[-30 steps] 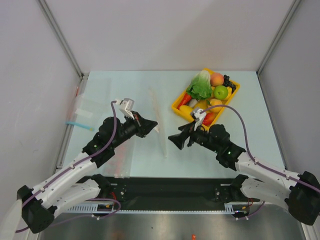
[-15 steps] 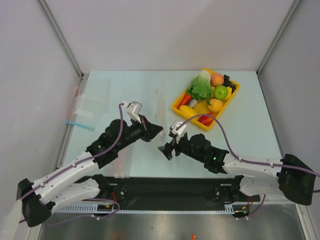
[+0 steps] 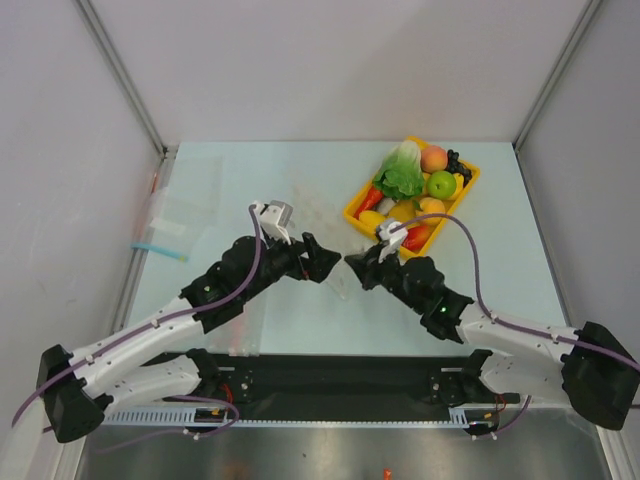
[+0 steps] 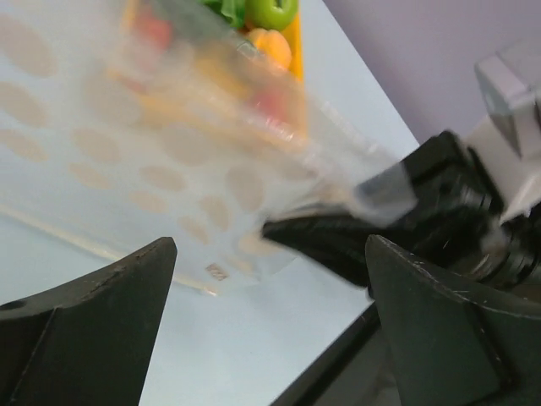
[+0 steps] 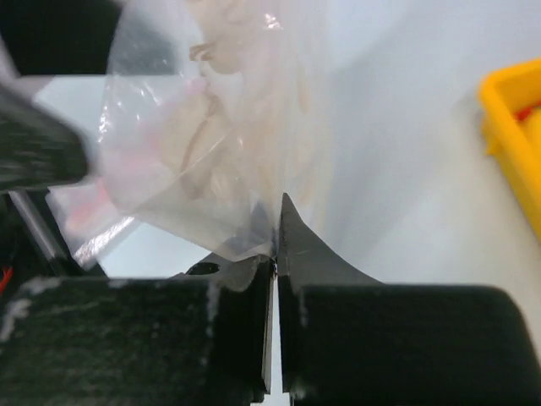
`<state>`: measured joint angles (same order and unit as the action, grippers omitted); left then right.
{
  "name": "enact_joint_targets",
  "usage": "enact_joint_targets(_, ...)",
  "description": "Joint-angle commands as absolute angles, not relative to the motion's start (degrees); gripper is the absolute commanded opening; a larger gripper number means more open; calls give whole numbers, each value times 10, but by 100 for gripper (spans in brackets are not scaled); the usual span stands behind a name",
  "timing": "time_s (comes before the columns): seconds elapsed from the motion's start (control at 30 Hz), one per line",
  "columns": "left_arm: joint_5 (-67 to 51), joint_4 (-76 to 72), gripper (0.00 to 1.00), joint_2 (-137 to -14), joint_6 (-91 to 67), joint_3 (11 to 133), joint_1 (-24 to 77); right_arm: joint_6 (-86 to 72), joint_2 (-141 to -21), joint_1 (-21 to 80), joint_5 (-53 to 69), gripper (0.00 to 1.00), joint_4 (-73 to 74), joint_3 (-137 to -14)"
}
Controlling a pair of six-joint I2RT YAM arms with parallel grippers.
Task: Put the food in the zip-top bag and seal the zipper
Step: Place the zipper food storage bag at the center of the board.
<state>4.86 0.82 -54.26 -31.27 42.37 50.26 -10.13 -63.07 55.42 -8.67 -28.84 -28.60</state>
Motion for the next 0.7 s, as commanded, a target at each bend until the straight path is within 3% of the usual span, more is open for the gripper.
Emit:
enact_joint_targets(0.0,122,32,100,-526,-276,444,505,-215,-593,454,-20,0,-333,-259)
enact_joint_targets(0.13,133,4,100,-533,-270,423,505,-325,-591,326,85,0,-337,-233)
enact_joint_targets(0.33,169,-20,100,-605,-254,417,505,-419,-648,170,141,1,-292,-227)
enact_joint_targets(0.4,182,-13,100,-636,-253,428,504,-418,-672,151,147,14,-274,-234)
enact_joint_targets(0.43,188,-12,100,-646,-254,431,504,-412,-675,145,128,39,-254,-248)
enact_joint_targets(0.53,193,-11,100,-664,-261,438,503,-411,-655,146,20,79,-148,-268)
enact_joint_targets(0.67,171,-19,100,-647,-284,418,476,-383,-551,183,-92,86,-86,-260)
